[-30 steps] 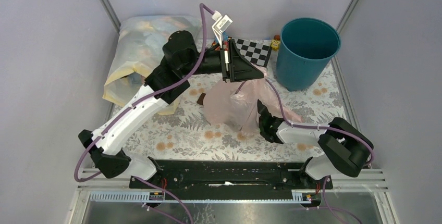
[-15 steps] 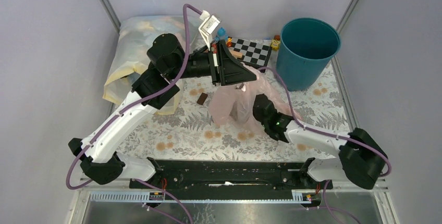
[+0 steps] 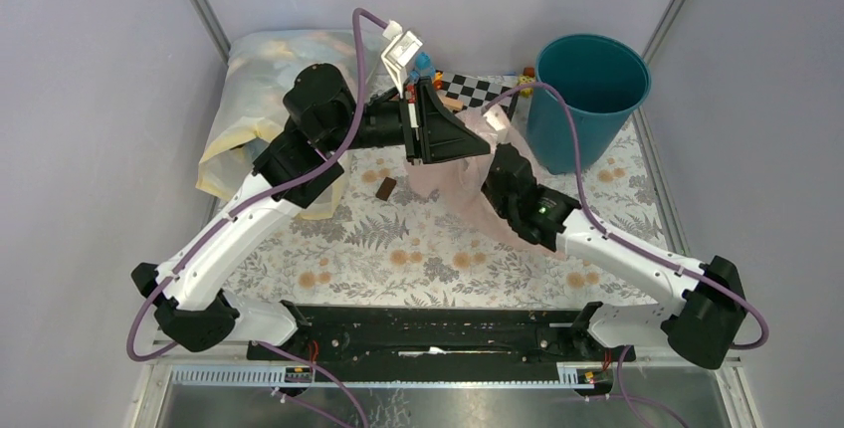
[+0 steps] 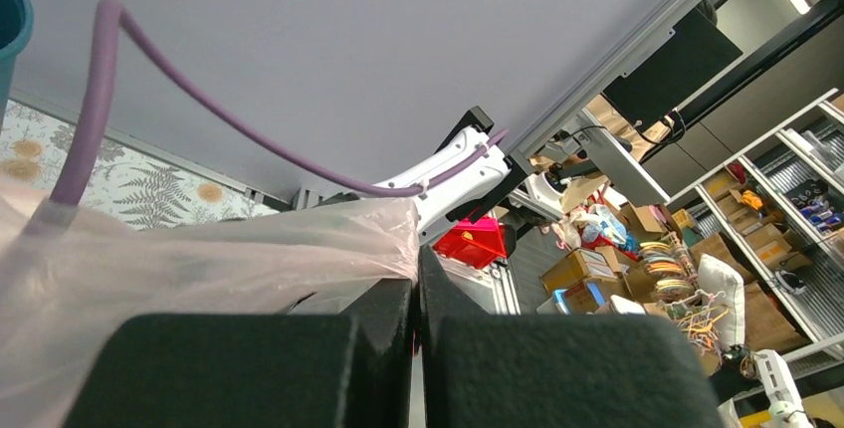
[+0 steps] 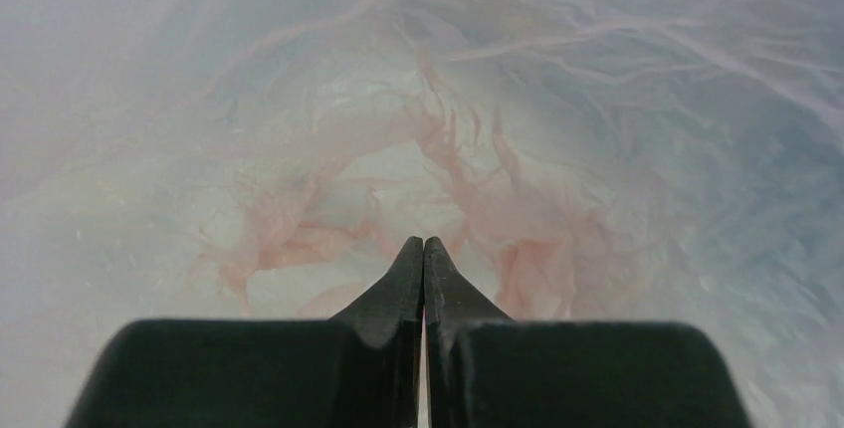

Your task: Put the trash bags into the trash bin

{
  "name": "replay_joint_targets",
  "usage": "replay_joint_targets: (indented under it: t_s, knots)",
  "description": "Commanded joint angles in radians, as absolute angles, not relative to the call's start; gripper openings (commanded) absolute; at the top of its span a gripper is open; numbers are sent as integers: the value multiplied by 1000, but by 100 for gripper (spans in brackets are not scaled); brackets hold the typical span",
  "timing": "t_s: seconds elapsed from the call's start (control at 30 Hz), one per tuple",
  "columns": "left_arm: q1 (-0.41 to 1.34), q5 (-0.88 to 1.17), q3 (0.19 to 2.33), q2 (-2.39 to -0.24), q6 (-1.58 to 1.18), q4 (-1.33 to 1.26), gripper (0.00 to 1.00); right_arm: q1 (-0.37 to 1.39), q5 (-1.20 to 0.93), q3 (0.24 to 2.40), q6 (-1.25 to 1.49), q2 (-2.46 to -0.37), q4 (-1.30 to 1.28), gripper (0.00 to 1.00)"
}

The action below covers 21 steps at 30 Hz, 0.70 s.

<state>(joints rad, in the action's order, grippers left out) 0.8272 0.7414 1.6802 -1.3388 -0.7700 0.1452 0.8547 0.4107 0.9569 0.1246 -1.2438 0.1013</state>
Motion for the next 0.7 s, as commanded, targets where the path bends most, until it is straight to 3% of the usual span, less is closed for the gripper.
replay_joint_targets:
  t_s: [0.0,0.3,0.67]
  knots:
    - [828,760,1715,-1298,-736,108,0,852,711,1088,72,-1241,21,0]
    - [828,723,1748,-1328,-647,135,0,634,714,1368,30,-1171,-149,0]
    - [813,567,1792,-1462,-562,22,0,435,759,1708,-35,-1341,-324,0]
